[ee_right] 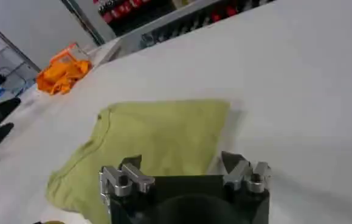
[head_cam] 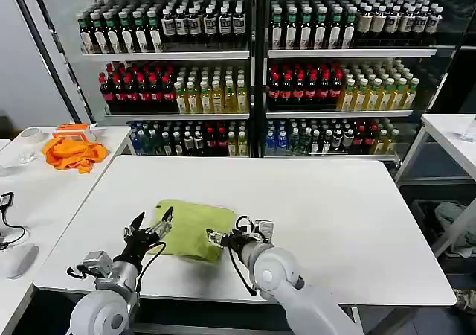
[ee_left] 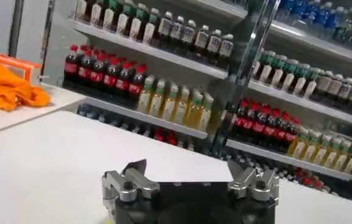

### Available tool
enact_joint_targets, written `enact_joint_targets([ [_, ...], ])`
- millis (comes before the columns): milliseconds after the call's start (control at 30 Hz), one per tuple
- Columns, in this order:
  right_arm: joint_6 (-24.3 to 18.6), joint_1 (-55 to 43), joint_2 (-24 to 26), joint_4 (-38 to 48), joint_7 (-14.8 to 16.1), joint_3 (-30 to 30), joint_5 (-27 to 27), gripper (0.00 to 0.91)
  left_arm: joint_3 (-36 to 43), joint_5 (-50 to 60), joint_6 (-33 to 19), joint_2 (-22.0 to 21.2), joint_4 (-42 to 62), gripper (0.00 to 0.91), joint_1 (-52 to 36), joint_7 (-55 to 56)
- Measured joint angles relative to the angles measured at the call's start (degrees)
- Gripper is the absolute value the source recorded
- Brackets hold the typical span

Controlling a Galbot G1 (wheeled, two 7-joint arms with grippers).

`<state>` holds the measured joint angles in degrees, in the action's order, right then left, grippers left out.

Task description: Fold and organize the clothes.

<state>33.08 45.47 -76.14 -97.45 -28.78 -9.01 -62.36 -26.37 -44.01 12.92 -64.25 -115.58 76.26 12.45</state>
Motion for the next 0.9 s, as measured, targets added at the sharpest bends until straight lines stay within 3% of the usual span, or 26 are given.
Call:
enact_joint_targets([
  [33, 0.0, -0.2, -0.4, 0.5, 0.0, -0.2, 0.0, 0.584, -0.1, 0.1, 0.0, -0.1, -0.2, 0.907, 0.3, 0.0],
  [67, -0.1, -0.3, -0.7, 1.0, -0.1, -0.4, 0.0, 0.292, -0.1, 0.1, -0.1, -0.1, -0.3, 0.907, 0.5, 0.0],
  [100, -0.3, -0.5, -1.1, 1.5, -0.2, -0.6, 0.0, 0.081, -0.2, 0.1, -0.1, -0.2, -0.4, 0.907, 0.6, 0.1],
  [133, -0.5, -0.6, -1.4, 1.9, -0.4, -0.7, 0.1, 0.02, -0.3, 0.1, -0.2, -0.2, -0.5, 0.907, 0.8, 0.1],
  [533, -1.8, -1.5, -2.9, 4.4, -1.6, -1.4, -0.2, 0.0, -0.9, 0.2, -0.4, -0.3, -1.0, 0.907, 2.1, 0.1],
  [900, -1.1, -2.1, -1.1, 4.3, -1.1, -0.4, 0.2, 0.0, -0.2, 0.1, -0.5, -0.4, -0.4, 0.907, 1.7, 0.1],
])
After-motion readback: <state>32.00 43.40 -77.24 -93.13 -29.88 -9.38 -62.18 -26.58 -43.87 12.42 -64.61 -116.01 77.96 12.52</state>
